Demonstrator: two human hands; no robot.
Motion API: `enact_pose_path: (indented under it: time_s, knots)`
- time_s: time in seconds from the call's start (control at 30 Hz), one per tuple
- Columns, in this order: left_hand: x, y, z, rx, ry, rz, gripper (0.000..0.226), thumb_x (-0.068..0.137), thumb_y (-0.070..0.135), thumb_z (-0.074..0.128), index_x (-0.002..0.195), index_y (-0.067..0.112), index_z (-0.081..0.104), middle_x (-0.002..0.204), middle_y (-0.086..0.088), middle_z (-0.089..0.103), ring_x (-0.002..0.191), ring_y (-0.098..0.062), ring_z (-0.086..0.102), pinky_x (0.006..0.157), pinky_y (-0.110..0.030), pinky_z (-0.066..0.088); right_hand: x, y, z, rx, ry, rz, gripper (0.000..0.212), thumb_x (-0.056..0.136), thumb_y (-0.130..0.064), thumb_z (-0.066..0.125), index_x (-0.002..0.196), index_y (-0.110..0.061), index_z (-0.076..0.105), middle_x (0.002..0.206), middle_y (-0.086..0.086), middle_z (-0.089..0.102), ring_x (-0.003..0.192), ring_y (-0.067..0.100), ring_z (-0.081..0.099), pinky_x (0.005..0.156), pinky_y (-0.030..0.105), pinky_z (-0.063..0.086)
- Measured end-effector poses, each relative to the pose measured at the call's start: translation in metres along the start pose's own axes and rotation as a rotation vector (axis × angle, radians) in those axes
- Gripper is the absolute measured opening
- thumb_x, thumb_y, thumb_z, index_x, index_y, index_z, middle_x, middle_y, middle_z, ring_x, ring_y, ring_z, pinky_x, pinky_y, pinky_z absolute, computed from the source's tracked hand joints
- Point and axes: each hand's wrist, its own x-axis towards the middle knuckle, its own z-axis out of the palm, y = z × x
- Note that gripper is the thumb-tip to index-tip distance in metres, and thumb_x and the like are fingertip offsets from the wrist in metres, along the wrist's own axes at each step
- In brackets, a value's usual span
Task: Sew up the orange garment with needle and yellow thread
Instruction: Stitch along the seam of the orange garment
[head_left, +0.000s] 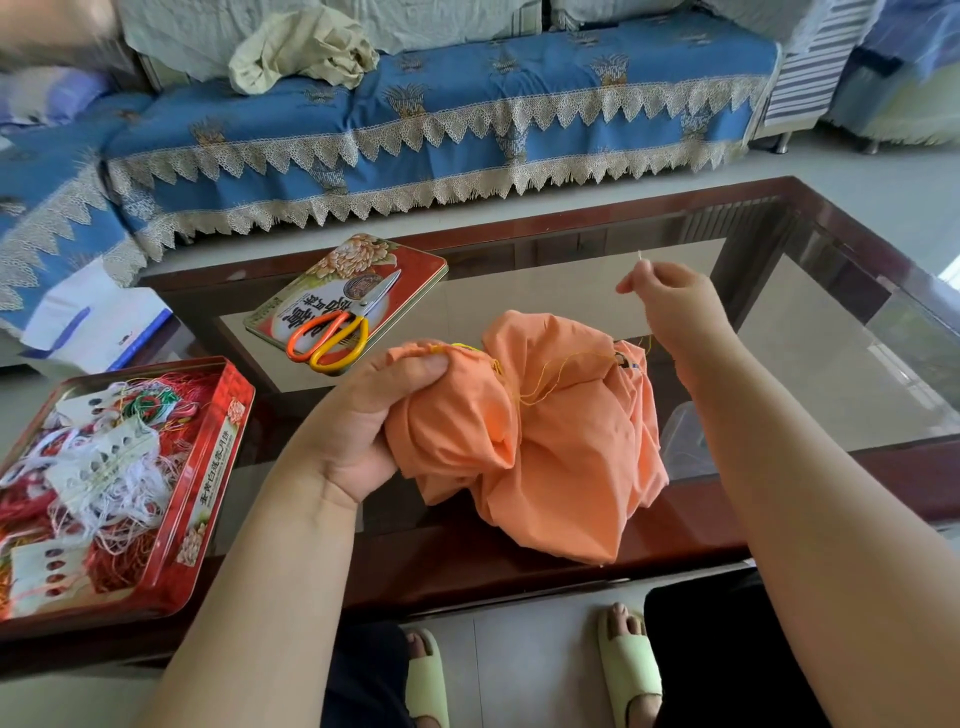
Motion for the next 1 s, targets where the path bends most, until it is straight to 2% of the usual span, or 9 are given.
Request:
enact_pose_path:
  time_s: [0.07,0.13,0.2,0.27,0.4,0.5,0.63,0.8,1.0]
  knots:
    - [0.0,0.0,0.006,0.038,0.036,-0.007,0.023,0.061,0.028,0.088,0.08,0.019,0.079,0.088,-0.006,0.075,0.082,-0.017,0.071,0.071,-0.028,0.058,-0.017,-0.018,0.002,-0.004,-0.024,-0.211,0.032,0.102,-0.027,0.044,0.084,-0.015,0.068,0.046,-0.013,0.047,0.04,0.003,0.035,0.042,0.013,0.026]
    - [0.0,0.001,0.011,0.056,0.121,-0.021,0.008,0.072,0.022,0.076,0.078,0.017,0.078,0.086,-0.006,0.075,0.08,-0.017,0.071,0.07,-0.027,0.058,-0.038,-0.036,0.005,0.018,-0.11,-0.359,0.031,0.102,-0.026,0.045,0.08,-0.018,0.064,0.052,-0.012,0.053,0.042,0.001,0.041,0.048,0.015,0.033]
    - [0.0,0.002,0.015,0.084,0.197,-0.015,0.016,0.069,0.024,0.071,0.083,0.017,0.075,0.087,-0.005,0.075,0.08,-0.017,0.072,0.069,-0.026,0.058,-0.061,-0.05,0.008,-0.031,-0.231,-0.477,0.029,0.102,-0.025,0.044,0.079,-0.02,0.061,0.058,-0.004,0.051,0.049,0.006,0.044,0.053,0.025,0.038]
    - [-0.002,0.003,0.018,0.145,0.264,0.01,0.024,0.067,0.03,0.071,0.088,0.021,0.073,0.089,-0.001,0.076,0.082,-0.014,0.072,0.07,-0.026,0.057,-0.078,-0.059,0.01,-0.132,-0.364,-0.523,0.027,0.102,-0.024,0.041,0.08,-0.024,0.057,0.06,-0.01,0.049,0.054,0.006,0.045,0.057,0.028,0.04]
    - [0.0,0.0,0.016,0.323,0.393,0.126,0.032,0.066,0.042,0.075,0.093,0.026,0.075,0.096,0.002,0.075,0.099,-0.018,0.069,0.087,-0.037,0.053,-0.097,-0.062,0.015,-0.243,-0.572,-0.526,0.024,0.101,-0.019,0.042,0.087,-0.02,0.062,0.061,-0.019,0.055,0.059,-0.005,0.049,0.055,0.012,0.036]
    - [0.0,-0.001,0.014,0.348,0.433,0.2,0.025,0.069,0.041,0.081,0.091,0.031,0.077,0.099,0.003,0.075,0.105,-0.02,0.066,0.094,-0.041,0.051,-0.1,-0.059,0.019,-0.313,-0.554,-0.568,0.022,0.101,-0.019,0.045,0.091,-0.019,0.065,0.064,-0.014,0.048,0.06,-0.007,0.048,0.056,0.009,0.034]
    - [0.001,-0.001,0.013,0.317,0.435,0.224,0.009,0.076,0.03,0.078,0.084,0.033,0.078,0.098,0.001,0.075,0.105,-0.02,0.066,0.09,-0.037,0.051,-0.1,-0.059,0.021,-0.349,-0.546,-0.572,0.023,0.101,-0.021,0.044,0.096,-0.019,0.066,0.075,-0.013,0.055,0.07,-0.003,0.05,0.061,0.01,0.037]
    - [0.001,0.0,0.012,0.233,0.433,0.183,0.014,0.076,0.024,0.077,0.09,0.023,0.077,0.103,-0.007,0.074,0.106,-0.025,0.066,0.086,-0.034,0.052,-0.102,-0.058,0.023,-0.373,-0.557,-0.569,0.022,0.101,-0.023,0.043,0.096,-0.022,0.065,0.09,-0.003,0.065,0.077,0.011,0.056,0.073,0.027,0.041]
    - [-0.001,0.002,0.014,0.203,0.414,0.174,0.016,0.072,0.03,0.077,0.088,0.025,0.077,0.101,-0.005,0.074,0.104,-0.023,0.067,0.081,-0.031,0.051,-0.102,-0.058,0.023,-0.391,-0.568,-0.545,0.023,0.101,-0.025,0.041,0.099,-0.023,0.064,0.094,-0.003,0.067,0.084,0.017,0.06,0.078,0.032,0.042]
